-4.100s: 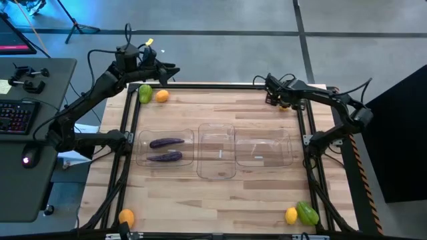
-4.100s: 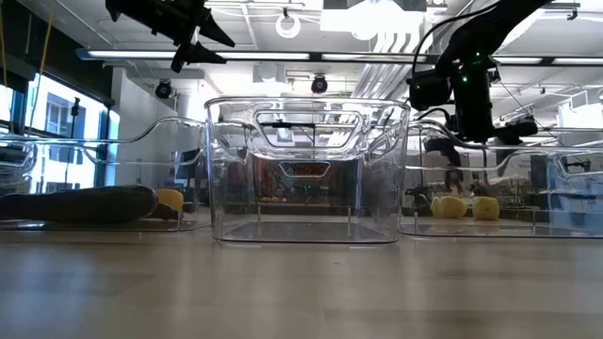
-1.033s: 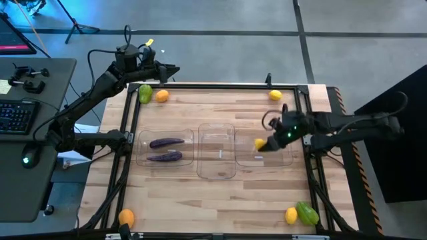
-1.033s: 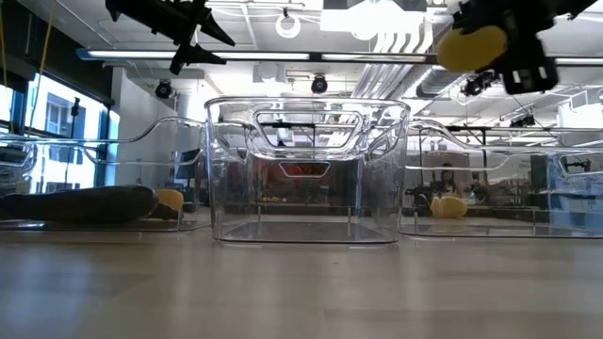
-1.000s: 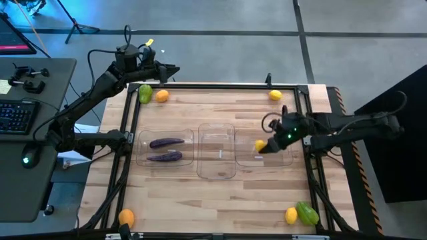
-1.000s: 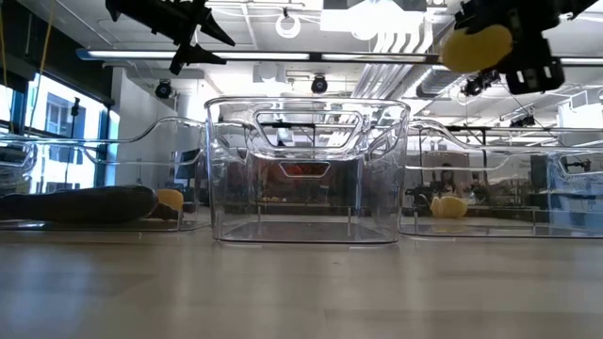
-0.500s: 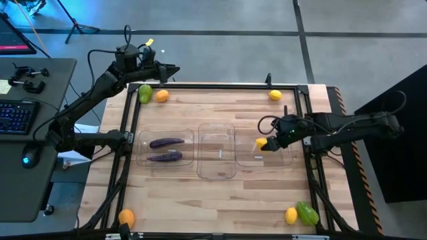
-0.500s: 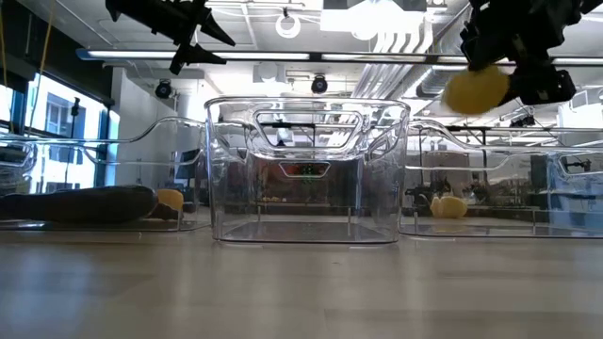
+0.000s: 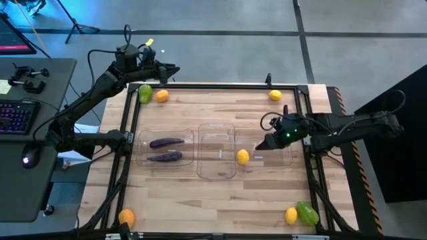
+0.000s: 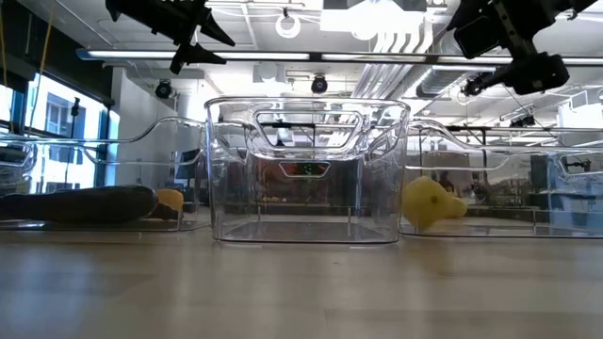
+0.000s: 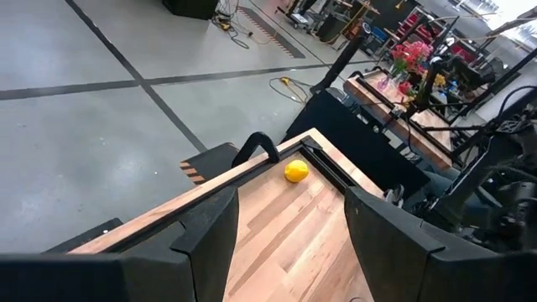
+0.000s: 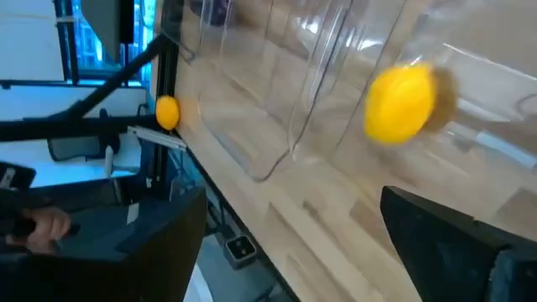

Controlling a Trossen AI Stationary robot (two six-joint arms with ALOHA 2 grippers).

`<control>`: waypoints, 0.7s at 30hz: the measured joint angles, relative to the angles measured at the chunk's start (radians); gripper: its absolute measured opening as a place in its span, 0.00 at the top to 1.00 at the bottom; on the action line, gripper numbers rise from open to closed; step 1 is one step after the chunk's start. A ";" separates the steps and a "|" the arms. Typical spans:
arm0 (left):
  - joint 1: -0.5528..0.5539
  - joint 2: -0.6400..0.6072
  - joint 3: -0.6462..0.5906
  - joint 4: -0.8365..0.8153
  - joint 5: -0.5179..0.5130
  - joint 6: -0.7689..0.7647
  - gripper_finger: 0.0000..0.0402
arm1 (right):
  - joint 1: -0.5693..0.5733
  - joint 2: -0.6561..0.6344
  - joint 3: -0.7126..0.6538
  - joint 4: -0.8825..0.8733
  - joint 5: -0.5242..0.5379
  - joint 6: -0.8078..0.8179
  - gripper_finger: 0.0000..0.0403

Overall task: Sort produce into baskets
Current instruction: Put the lemon into the right transparent bin

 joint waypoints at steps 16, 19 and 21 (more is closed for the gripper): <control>0.000 0.000 0.000 -0.003 0.019 0.036 0.49 | 0.574 0.106 0.000 0.053 -0.073 0.798 0.14; 0.000 0.000 0.000 -0.003 0.019 0.037 0.49 | 0.663 0.201 0.000 0.078 -0.134 0.909 0.14; 0.000 0.000 0.000 -0.004 0.019 0.038 0.49 | 0.706 0.264 0.000 0.110 -0.193 0.984 0.14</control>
